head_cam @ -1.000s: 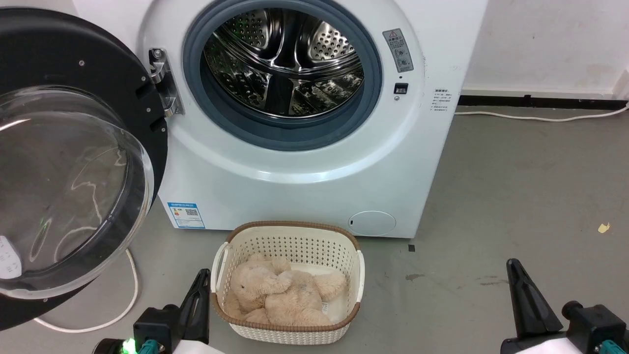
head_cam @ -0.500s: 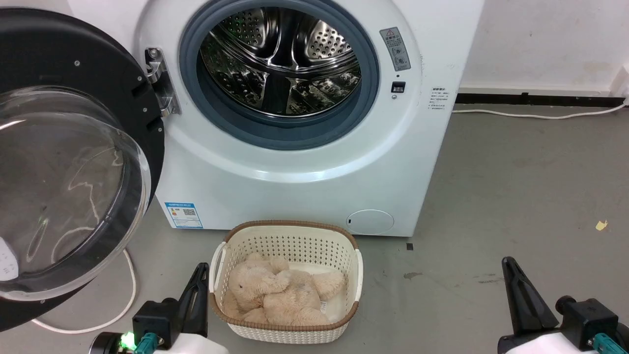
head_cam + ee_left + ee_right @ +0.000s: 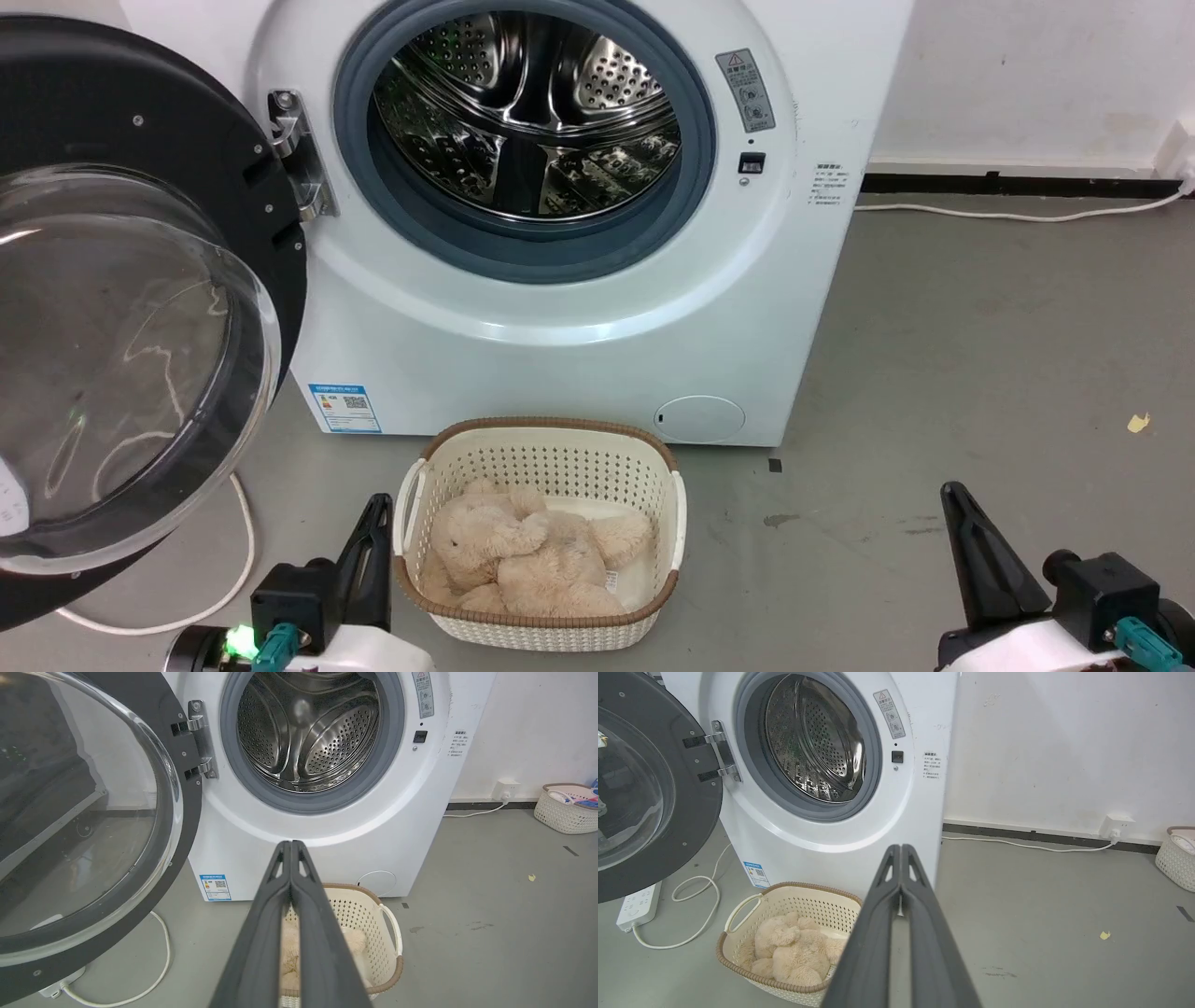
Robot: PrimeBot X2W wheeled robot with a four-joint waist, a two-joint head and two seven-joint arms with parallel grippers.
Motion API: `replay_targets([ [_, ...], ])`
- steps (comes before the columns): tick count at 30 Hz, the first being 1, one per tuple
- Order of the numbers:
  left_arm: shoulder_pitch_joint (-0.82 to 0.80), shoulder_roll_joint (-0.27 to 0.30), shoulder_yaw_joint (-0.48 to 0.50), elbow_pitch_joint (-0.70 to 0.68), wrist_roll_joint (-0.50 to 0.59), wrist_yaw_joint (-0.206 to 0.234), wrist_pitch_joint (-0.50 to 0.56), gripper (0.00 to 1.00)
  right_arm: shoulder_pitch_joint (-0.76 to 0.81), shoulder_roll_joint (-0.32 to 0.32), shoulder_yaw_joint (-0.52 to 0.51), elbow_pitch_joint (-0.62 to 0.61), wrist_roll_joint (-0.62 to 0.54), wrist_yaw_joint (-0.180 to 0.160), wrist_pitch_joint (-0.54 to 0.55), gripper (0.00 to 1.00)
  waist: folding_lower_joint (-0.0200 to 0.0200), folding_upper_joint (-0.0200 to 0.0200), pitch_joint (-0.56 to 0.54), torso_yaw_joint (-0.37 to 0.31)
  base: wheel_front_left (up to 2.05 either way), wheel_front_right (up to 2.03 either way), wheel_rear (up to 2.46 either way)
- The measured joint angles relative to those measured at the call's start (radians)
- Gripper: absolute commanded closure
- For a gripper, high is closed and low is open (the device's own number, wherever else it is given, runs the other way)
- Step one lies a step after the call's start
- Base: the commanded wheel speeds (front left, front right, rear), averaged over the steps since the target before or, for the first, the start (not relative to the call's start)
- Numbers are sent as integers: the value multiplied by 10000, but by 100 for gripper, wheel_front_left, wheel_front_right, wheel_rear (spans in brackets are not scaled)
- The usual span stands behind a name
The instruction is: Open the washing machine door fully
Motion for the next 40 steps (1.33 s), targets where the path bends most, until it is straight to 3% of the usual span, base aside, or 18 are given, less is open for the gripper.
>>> replay_targets([
  [40, -324, -667, 966, 44, 953, -614, 575, 100, -447, 0, 157, 90, -477, 0, 819, 100, -1, 0, 96, -187, 0, 0, 0],
])
